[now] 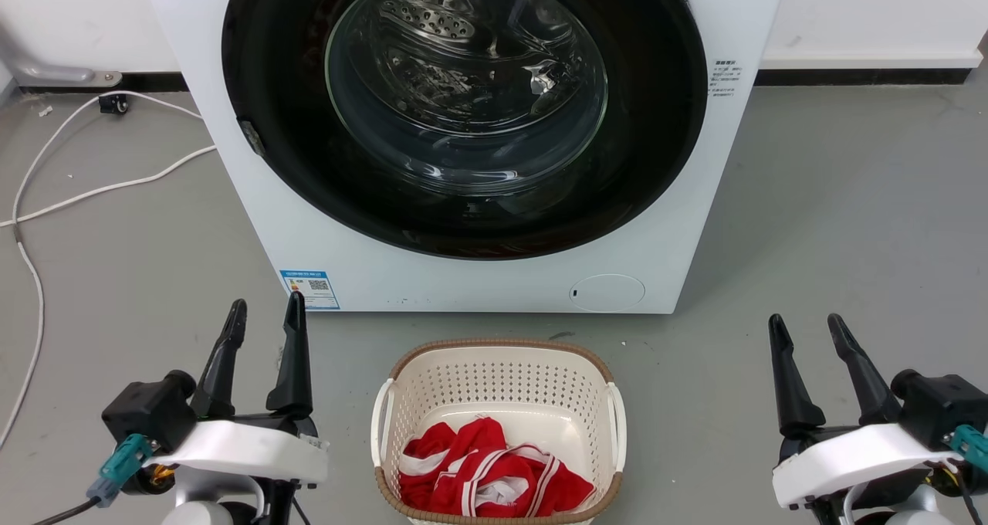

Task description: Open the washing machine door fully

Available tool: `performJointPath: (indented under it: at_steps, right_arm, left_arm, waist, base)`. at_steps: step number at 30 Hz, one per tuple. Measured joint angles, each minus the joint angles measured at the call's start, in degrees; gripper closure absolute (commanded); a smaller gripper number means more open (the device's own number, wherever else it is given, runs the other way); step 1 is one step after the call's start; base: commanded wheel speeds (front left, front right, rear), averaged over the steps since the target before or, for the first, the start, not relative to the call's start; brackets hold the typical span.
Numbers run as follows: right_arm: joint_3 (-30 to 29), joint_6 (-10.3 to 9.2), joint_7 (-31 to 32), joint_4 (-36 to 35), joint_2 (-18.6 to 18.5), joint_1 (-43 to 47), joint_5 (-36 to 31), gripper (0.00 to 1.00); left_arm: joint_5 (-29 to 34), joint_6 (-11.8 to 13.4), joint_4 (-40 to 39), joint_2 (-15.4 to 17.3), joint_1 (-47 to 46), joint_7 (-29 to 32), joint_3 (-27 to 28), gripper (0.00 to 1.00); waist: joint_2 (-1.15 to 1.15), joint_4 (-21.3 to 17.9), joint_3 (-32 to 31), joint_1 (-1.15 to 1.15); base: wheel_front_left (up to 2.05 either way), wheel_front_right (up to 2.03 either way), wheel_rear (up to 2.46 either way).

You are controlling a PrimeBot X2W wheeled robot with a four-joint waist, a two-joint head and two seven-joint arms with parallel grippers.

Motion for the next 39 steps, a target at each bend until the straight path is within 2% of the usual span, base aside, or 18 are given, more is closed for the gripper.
performJointPath:
  at_steps: [24,39]
  right_arm:
    - [0.2,0.0,-0.3,0.1,0.0,0.3,-12.0,0.0]
    - [0.1,0.01,-0.9,0.8,0.0,1.0,-14.2,0.0]
  left_arm:
    - [12.5,1.1,0.5,1.3,0.3,-3.0,-1.8,0.0]
    - [17.7,1.0,0.9,1.3,0.4,-4.6,-1.9,0.0]
  waist:
    - [0.0,0.6,0.0,0.0]
    - [0.0,0.4,-0.1,0.0]
  base:
    - [0.0,0.0,0.0]
    - [0.0,0.0,0.0]
